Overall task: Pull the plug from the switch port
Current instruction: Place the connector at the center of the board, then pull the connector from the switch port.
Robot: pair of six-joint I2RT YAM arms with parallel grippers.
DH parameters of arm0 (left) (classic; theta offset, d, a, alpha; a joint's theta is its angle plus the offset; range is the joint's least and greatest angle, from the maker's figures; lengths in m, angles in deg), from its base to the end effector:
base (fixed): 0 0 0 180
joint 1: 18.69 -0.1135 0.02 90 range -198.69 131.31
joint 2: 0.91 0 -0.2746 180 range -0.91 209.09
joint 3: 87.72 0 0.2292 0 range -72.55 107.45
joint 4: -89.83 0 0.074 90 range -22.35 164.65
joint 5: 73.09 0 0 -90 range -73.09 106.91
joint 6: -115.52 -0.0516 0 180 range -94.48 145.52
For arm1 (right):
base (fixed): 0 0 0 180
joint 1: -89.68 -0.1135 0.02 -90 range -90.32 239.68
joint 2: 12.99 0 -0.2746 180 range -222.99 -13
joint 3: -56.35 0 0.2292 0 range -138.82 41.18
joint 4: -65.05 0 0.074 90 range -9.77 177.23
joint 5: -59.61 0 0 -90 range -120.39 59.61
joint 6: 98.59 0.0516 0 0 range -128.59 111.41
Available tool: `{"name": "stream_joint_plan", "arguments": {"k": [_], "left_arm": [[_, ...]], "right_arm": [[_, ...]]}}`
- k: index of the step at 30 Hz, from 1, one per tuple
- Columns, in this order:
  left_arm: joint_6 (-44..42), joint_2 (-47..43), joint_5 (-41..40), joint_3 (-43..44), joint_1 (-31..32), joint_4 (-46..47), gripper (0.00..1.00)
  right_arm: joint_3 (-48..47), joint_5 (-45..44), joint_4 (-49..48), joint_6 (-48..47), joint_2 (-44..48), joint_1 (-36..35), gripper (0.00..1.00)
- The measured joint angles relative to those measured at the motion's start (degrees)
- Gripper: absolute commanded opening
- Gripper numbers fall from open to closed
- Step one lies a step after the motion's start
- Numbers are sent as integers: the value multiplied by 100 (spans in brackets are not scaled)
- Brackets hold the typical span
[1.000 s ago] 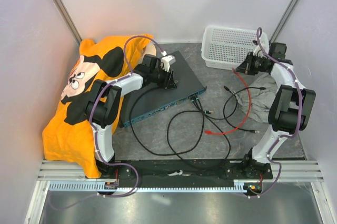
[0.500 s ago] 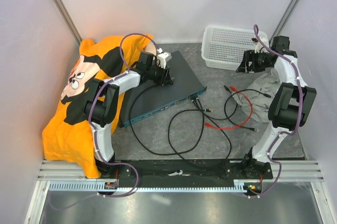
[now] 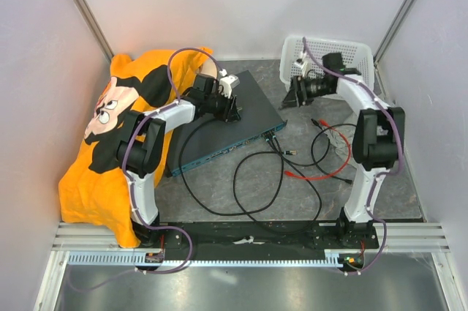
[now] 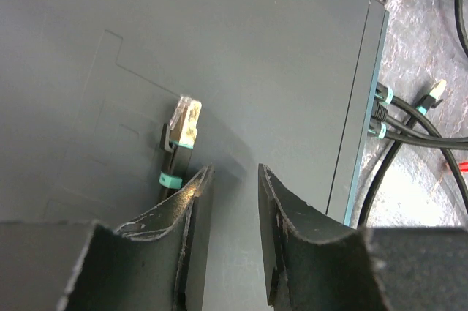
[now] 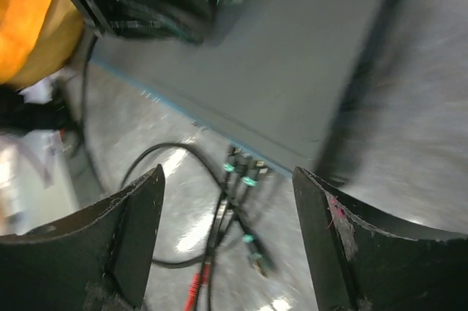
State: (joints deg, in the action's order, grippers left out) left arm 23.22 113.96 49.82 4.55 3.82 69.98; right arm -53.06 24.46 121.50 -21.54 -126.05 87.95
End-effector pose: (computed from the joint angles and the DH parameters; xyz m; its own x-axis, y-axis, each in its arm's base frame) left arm 0.3899 -0.1919 0.1954 -0.5953 0.2832 -0.7520 0.7162 0.6112 -0.3368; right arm 0.4065 0.0545 0.2617 -0.7493 -0.1517 -0.6447 -0.6082 0.5430 0.5791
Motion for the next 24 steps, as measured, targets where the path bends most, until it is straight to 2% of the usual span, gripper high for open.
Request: {"name": "stream_joint_plan", "arguments": {"k": [6, 12, 18, 24], "left_arm": [[-15, -358, -7, -461, -2, -22, 38], [-13, -697, 0, -907, -2, -9, 38], [-13, -704, 4, -925, -2, 15, 38], [-13, -706, -4, -925, -2, 13, 38]], "right_arm": [[754, 516, -90, 404, -804, -282, 72], [1202, 417, -448, 719, -789, -295, 68], [1460, 315, -542, 841, -713, -299, 61], [1628, 170, -802, 1029, -699, -304, 59]]}}
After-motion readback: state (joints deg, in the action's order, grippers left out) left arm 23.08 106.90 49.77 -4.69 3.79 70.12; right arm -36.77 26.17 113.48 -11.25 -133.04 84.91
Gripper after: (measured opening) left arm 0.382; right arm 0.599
